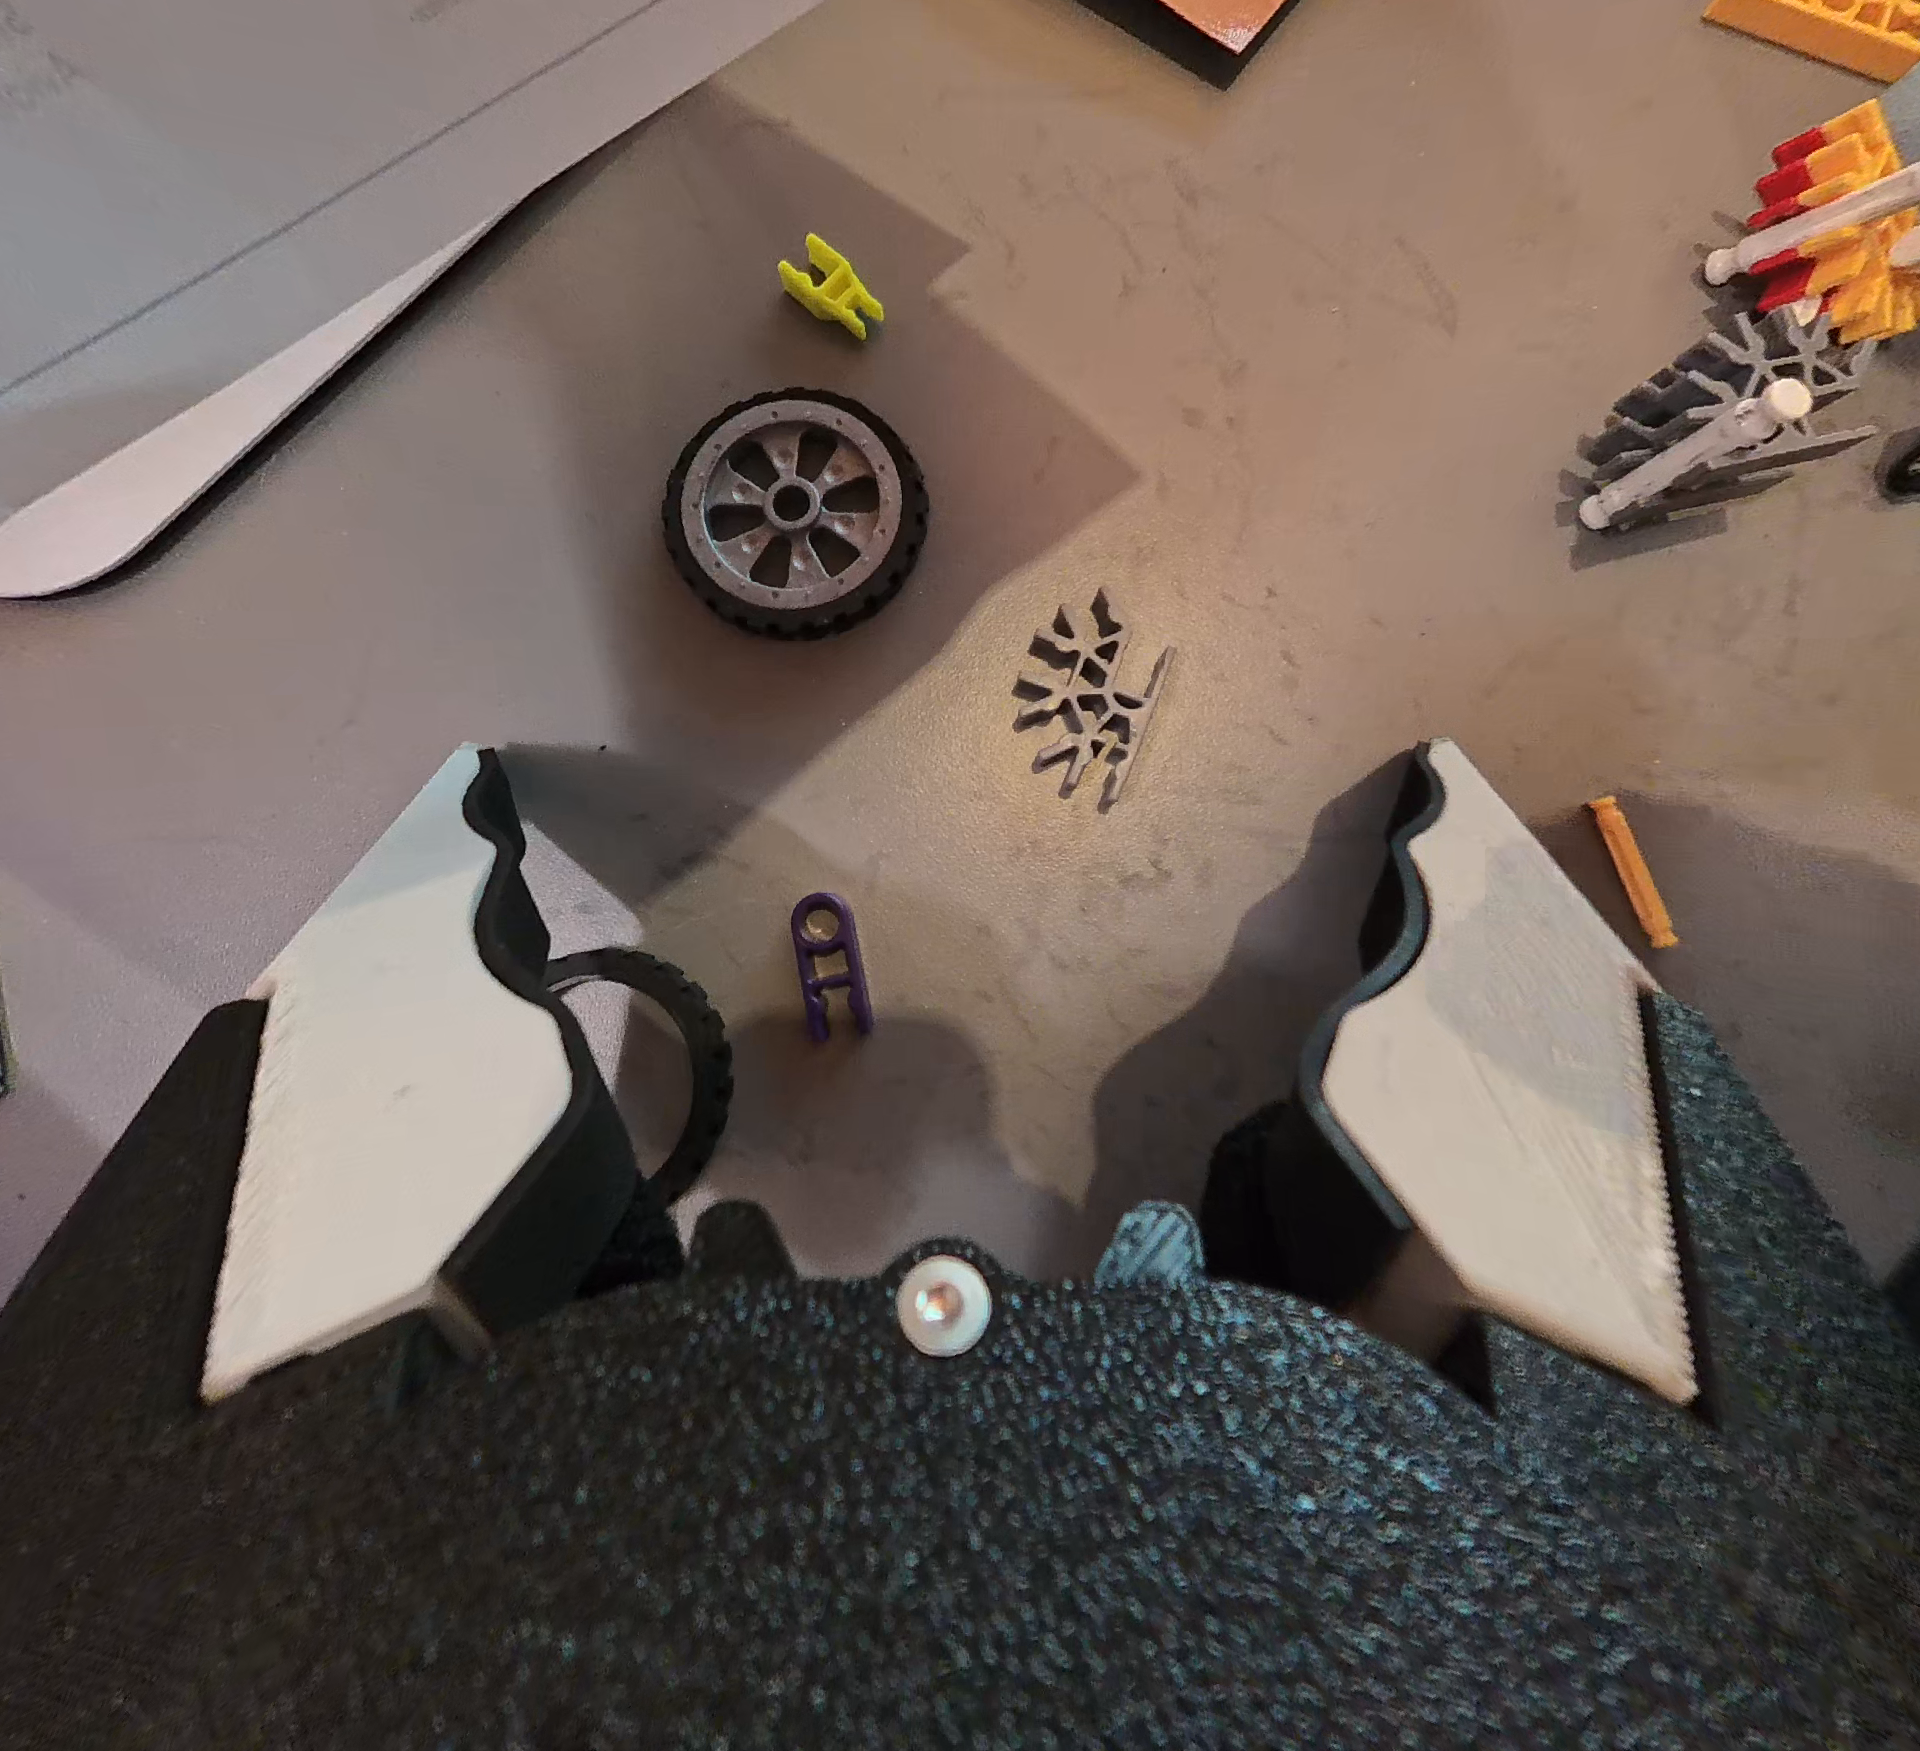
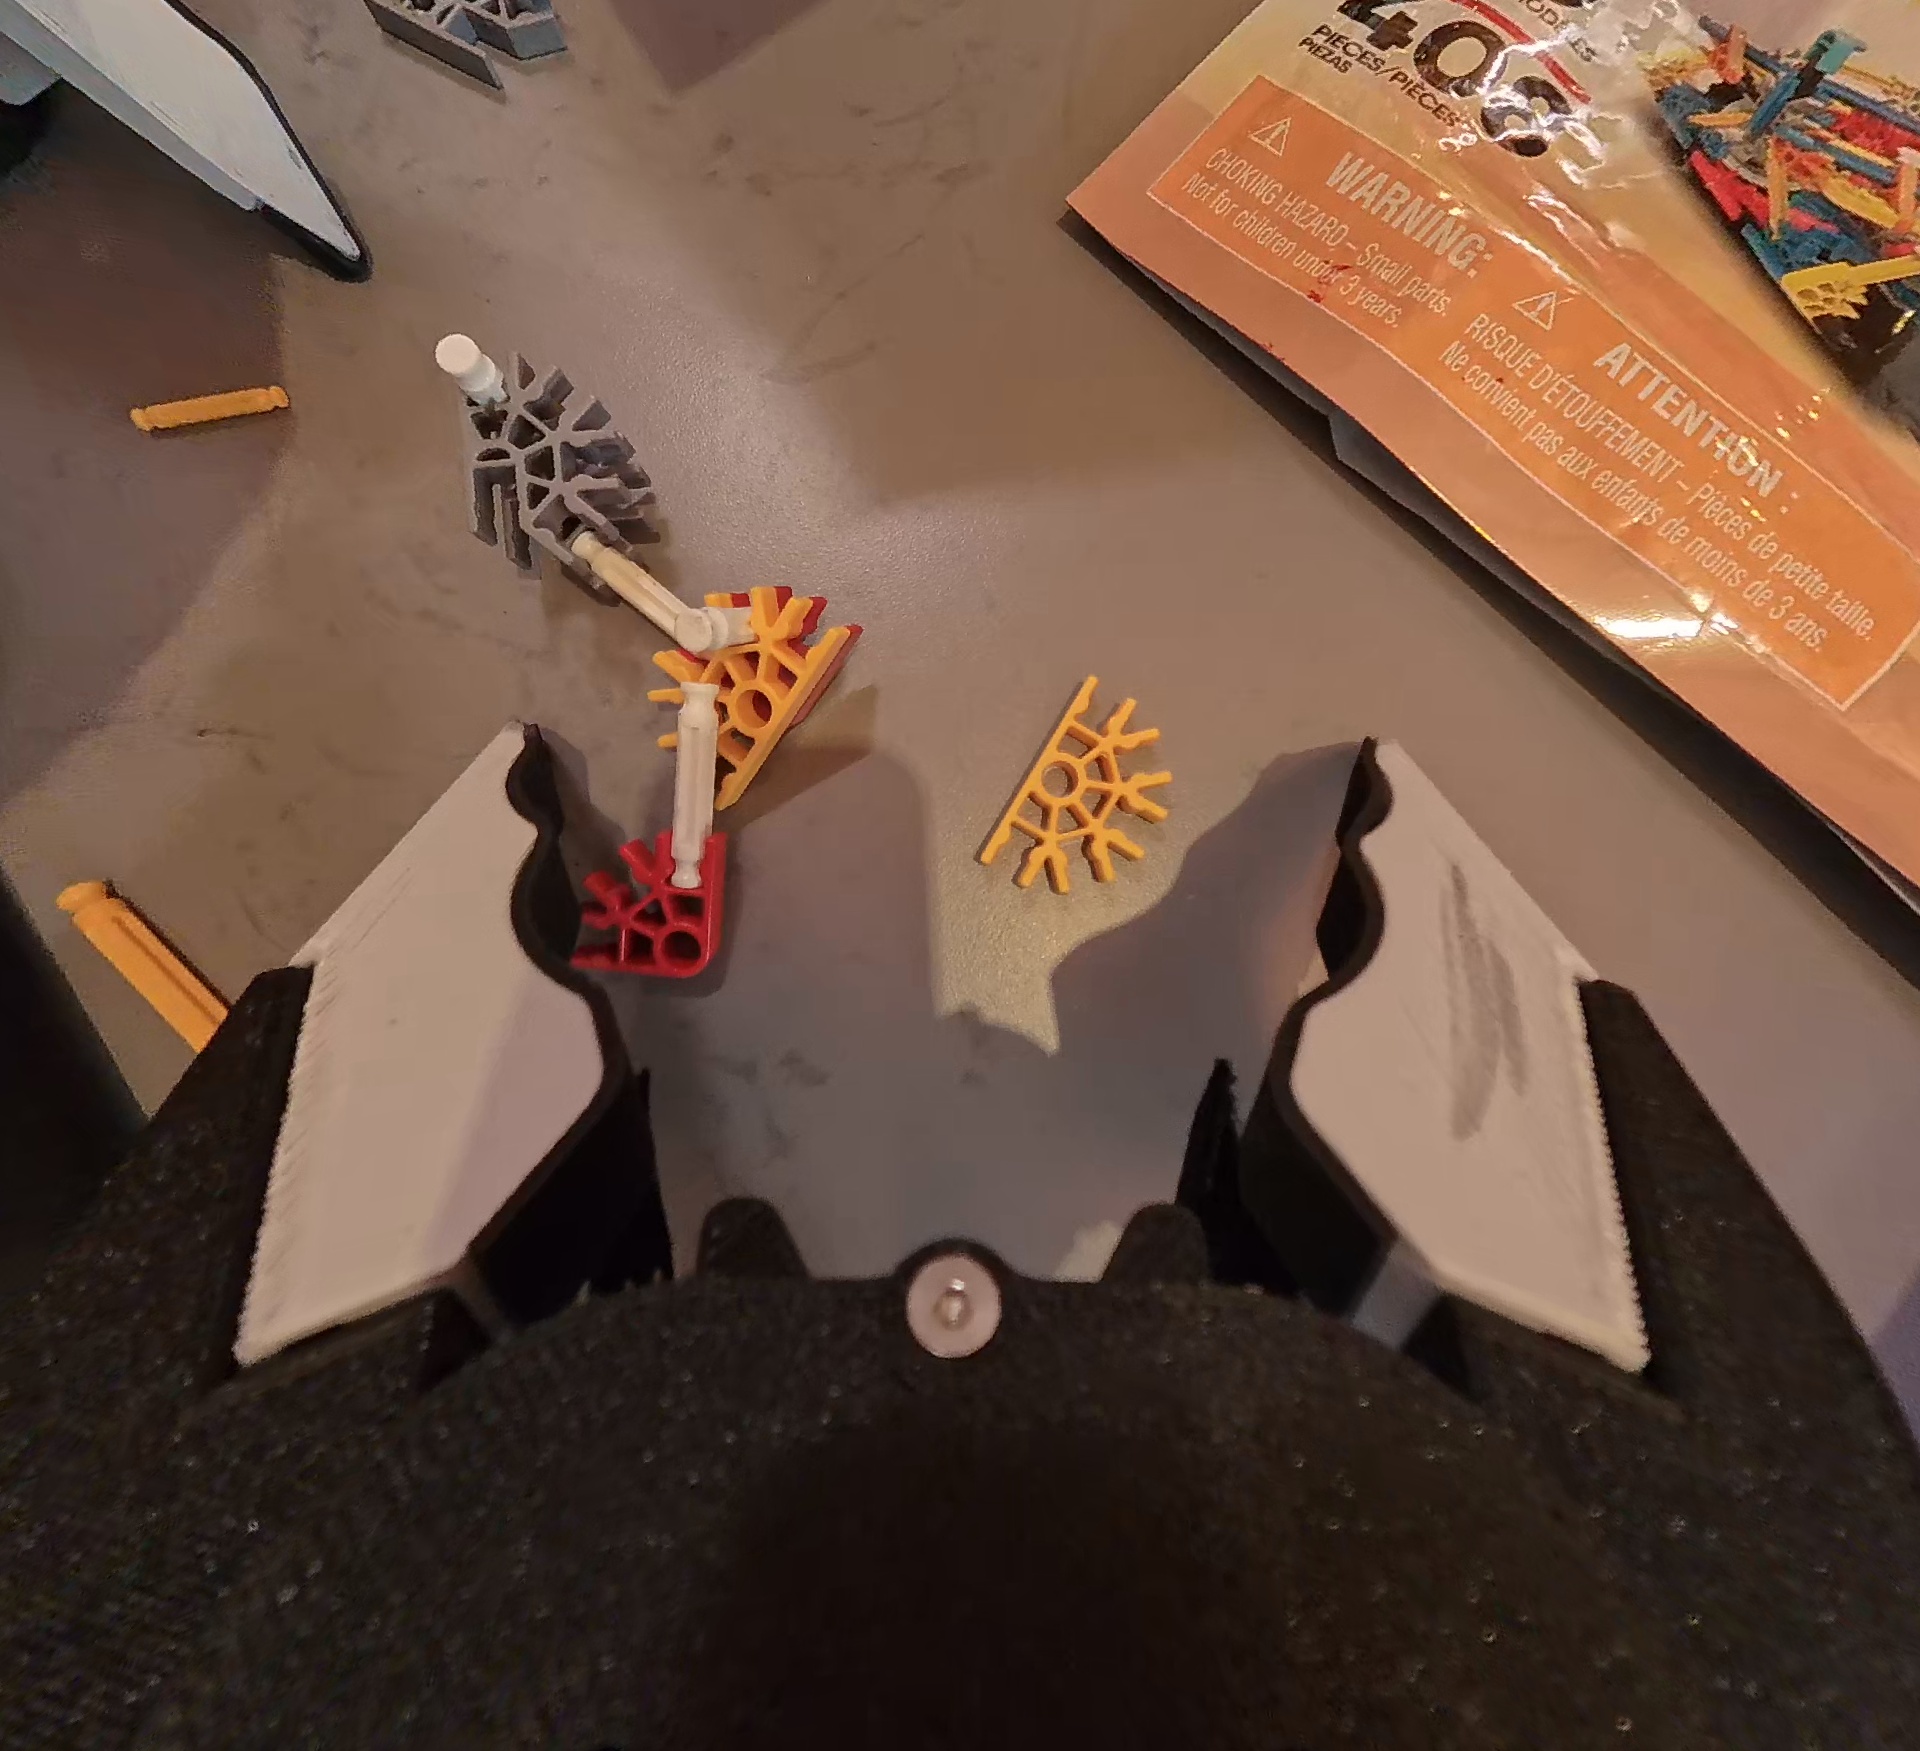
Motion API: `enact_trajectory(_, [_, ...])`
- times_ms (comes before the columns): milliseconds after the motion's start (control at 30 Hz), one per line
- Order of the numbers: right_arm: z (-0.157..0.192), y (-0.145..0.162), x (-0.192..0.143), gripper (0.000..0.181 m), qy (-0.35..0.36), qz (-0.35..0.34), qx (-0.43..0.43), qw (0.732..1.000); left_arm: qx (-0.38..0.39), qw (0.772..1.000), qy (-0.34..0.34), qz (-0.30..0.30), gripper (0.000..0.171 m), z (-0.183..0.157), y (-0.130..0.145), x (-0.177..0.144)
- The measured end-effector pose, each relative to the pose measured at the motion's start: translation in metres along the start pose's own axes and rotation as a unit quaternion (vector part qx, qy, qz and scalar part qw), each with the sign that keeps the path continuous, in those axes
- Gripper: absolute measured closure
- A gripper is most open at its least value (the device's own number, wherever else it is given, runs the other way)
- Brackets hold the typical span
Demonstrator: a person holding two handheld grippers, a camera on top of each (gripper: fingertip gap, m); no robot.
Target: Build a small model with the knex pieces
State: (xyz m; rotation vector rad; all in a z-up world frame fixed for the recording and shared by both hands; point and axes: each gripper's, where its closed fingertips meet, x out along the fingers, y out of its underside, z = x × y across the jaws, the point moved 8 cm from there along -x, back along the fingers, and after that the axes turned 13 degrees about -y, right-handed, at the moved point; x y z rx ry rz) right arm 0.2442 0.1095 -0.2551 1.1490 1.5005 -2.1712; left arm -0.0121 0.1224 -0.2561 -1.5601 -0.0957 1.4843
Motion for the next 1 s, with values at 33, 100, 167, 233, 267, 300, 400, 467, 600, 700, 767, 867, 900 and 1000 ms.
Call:
enact_trajectory(33, [0.000, 0.000, 0.000, 0.037, 0.000, 0.000, 0.000, 1.000, 0.000, 1.000, 0.000, 0.000, 0.013, 0.000, 0.000, 0.000])
enact_trajectory(100, [0.000, 0.000, 0.000, 0.037, 0.000, 0.000, 0.000, 1.000, 0.000, 1.000, 0.000, 0.000, 0.013, 0.000, 0.000, 0.000])
enact_trajectory(167, [0.000, 0.000, 0.000, 0.037, 0.000, 0.000, 0.000, 1.000, 0.000, 1.000, 0.000, 0.000, 0.013, 0.000, 0.000, 0.000])
enact_trajectory(233, [0.000, 0.000, 0.000, 0.037, 0.000, 0.000, 0.000, 1.000, 0.000, 1.000, 0.000, 0.000, 0.013, 0.000, 0.000, 0.000])
enact_trajectory(267, [0.000, 0.000, 0.000, 0.037, 0.000, 0.000, 0.000, 1.000, 0.000, 1.000, 0.000, 0.000, 0.013, 0.000, 0.000, 0.000])
enact_trajectory(300, [0.000, 0.000, 0.000, 0.037, 0.000, 0.000, 0.000, 1.000, 0.000, 1.000, 0.001, 0.000, 0.013, 0.000, 0.000, 0.000])
enact_trajectory(400, [0.000, 0.000, 0.000, 0.037, 0.000, 0.000, 0.000, 1.000, 0.004, 1.000, 0.004, -0.001, 0.014, 0.001, 0.000, 0.000])
enact_trajectory(467, [0.000, 0.000, 0.000, 0.037, 0.000, 0.000, 0.000, 1.000, 0.004, 1.000, 0.004, -0.001, 0.014, 0.001, 0.000, 0.000])
enact_trajectory(600, [0.000, 0.000, 0.000, 0.037, 0.000, 0.000, 0.000, 1.000, 0.004, 1.000, 0.004, -0.001, 0.014, 0.001, 0.000, 0.000])
enact_trajectory(700, [0.000, 0.000, 0.000, 0.037, 0.000, 0.000, 0.000, 1.000, 0.004, 1.000, 0.005, -0.002, 0.014, 0.001, 0.000, 0.000])
enact_trajectory(767, [0.000, 0.000, 0.000, 0.037, 0.000, 0.000, 0.000, 1.000, 0.004, 1.000, 0.004, -0.002, 0.014, 0.001, 0.000, 0.000])
enact_trajectory(867, [0.000, 0.000, 0.000, 0.037, 0.000, 0.000, 0.000, 1.000, 0.003, 1.000, 0.005, -0.003, 0.014, 0.000, 0.000, 0.000])
enact_trajectory(900, [0.000, 0.000, 0.000, 0.037, 0.000, 0.000, 0.000, 1.000, 0.003, 1.000, 0.005, -0.003, 0.014, -0.001, -0.001, 0.001])
enact_trajectory(1000, [0.000, 0.000, 0.000, 0.037, 0.000, 0.000, 0.000, 1.000, 0.000, 1.000, 0.007, -0.009, 0.014, -0.013, -0.008, 0.004])
